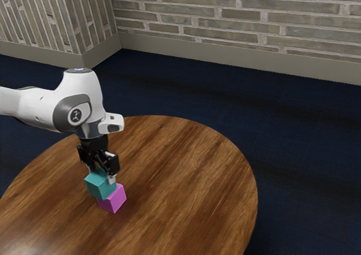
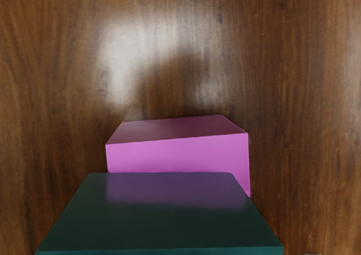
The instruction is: Pick up the blue block with one arm, and put the blue block on the pink block with one arm
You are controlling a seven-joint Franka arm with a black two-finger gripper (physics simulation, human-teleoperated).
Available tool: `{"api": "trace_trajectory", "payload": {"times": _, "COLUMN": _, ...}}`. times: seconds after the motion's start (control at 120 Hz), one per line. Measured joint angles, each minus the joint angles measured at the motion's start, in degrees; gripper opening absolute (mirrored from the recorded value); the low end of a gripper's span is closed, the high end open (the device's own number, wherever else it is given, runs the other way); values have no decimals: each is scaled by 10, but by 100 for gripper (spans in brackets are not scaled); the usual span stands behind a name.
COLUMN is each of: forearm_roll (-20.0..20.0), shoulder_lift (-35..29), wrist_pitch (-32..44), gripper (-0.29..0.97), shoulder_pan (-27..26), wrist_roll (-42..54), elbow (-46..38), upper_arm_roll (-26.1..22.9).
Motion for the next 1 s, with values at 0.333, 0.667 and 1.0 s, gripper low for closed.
{"api": "trace_trajectory", "payload": {"times": 0.333, "forearm_roll": 8, "shoulder_lift": -1, "wrist_pitch": -2, "gripper": 64, "shoulder_pan": -11, "wrist_roll": 7, "elbow": 67, "upper_arm_roll": 0}}
{"api": "trace_trajectory", "payload": {"times": 0.667, "forearm_roll": 51, "shoulder_lift": -2, "wrist_pitch": -155, "gripper": 67, "shoulder_pan": -47, "wrist_roll": 10, "elbow": 352, "upper_arm_roll": -3}}
{"api": "trace_trajectory", "payload": {"times": 1.0, "forearm_roll": 82, "shoulder_lift": 15, "wrist_pitch": -352, "gripper": 68, "shoulder_pan": -48, "wrist_roll": 12, "elbow": 495, "upper_arm_roll": -16}}
